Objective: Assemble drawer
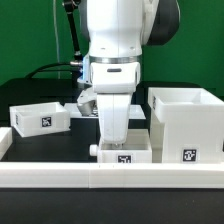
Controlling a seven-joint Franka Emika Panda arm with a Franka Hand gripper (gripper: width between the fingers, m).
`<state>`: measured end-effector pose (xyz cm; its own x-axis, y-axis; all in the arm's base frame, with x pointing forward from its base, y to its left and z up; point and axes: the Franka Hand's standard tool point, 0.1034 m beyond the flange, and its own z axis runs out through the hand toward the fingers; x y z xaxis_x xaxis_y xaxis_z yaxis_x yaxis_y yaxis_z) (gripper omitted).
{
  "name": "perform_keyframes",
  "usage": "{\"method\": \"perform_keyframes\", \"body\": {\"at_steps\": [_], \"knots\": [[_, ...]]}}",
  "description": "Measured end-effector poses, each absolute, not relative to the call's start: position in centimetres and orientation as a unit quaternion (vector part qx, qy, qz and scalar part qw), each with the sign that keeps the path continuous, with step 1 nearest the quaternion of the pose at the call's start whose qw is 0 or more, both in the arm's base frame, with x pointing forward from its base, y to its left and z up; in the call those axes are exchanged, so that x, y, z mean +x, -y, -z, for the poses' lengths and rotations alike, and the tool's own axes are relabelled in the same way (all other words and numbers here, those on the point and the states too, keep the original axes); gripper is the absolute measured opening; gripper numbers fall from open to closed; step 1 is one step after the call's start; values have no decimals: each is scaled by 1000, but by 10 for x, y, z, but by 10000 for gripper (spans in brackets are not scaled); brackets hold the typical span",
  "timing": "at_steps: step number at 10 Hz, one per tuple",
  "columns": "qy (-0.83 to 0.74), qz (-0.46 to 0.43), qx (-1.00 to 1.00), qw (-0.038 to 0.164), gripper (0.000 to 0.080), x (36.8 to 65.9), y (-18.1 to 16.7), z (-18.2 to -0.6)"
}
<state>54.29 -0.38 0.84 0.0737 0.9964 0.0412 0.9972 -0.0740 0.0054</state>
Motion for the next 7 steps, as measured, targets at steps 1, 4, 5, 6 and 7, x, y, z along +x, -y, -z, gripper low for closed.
{"method": "perform_keyframes", "body": {"at_steps": [1,4,5,6,7], "knots": [[684,12,-729,14,41,542,3,-9],[682,4,-731,20,41,542,6,-9],[682,4,-731,20,41,542,6,-9],[683,6,-730,18,41,542,5,-8],[685,15,-729,10,41,545,3,-9]]}}
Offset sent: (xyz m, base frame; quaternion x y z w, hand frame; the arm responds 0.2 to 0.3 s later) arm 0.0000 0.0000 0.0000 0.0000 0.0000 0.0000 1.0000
